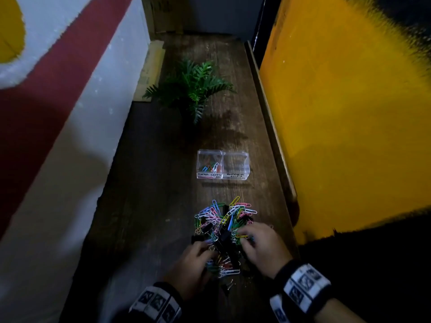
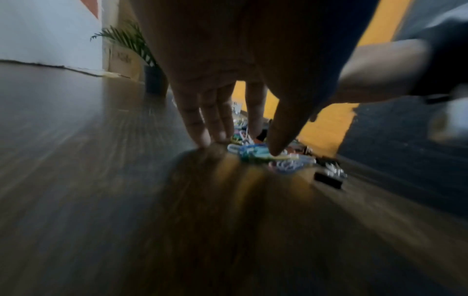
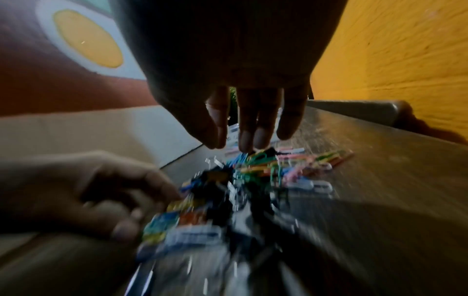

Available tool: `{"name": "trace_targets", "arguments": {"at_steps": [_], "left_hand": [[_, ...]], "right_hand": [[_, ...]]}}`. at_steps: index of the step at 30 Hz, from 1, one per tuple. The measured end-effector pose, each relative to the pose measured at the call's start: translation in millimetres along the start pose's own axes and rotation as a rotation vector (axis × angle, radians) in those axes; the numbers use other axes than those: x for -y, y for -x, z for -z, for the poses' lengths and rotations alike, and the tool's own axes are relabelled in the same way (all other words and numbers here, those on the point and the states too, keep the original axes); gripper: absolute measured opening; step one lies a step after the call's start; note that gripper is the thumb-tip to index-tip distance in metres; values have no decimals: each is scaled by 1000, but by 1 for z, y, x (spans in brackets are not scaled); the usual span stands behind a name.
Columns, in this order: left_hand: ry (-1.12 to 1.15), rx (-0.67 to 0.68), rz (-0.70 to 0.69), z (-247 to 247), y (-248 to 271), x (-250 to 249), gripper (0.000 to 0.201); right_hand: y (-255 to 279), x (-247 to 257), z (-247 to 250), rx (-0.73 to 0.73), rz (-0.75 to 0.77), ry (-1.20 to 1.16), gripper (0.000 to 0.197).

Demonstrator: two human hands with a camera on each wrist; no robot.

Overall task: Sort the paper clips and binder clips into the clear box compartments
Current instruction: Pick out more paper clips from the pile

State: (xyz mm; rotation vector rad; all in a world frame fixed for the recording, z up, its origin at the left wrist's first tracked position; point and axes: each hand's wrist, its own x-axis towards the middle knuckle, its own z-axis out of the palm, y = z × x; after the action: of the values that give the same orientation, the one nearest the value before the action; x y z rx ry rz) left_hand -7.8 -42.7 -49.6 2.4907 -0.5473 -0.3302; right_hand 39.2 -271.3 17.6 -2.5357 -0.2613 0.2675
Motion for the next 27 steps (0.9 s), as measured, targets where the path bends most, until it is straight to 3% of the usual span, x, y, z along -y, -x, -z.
{"name": "trace_targets", "arguments": {"at_steps": [4,8,11,15,20,27], "left_hand": [[-31,-9,39,-4,9,5,48],[-41,-54,32,4,18,-3,36],[-73,-18,-70,-1,27,-6,29],[-138,20,-151,-11,43,-2,42],[-207,29,-124,-10,52,-1,59],[-247,-44,-51,-12,58,-4,46]], "right_hand": [[55,-5,-32,48,202,104,14],[87,-9,-58,134,319,199,24],[100,-17,-69,149,336,218,29],[109,-26,-71,110,336,256,34],[106,-43,-66,40,240,266,47],[89,-36,-57,-66,247,313,35]]}}
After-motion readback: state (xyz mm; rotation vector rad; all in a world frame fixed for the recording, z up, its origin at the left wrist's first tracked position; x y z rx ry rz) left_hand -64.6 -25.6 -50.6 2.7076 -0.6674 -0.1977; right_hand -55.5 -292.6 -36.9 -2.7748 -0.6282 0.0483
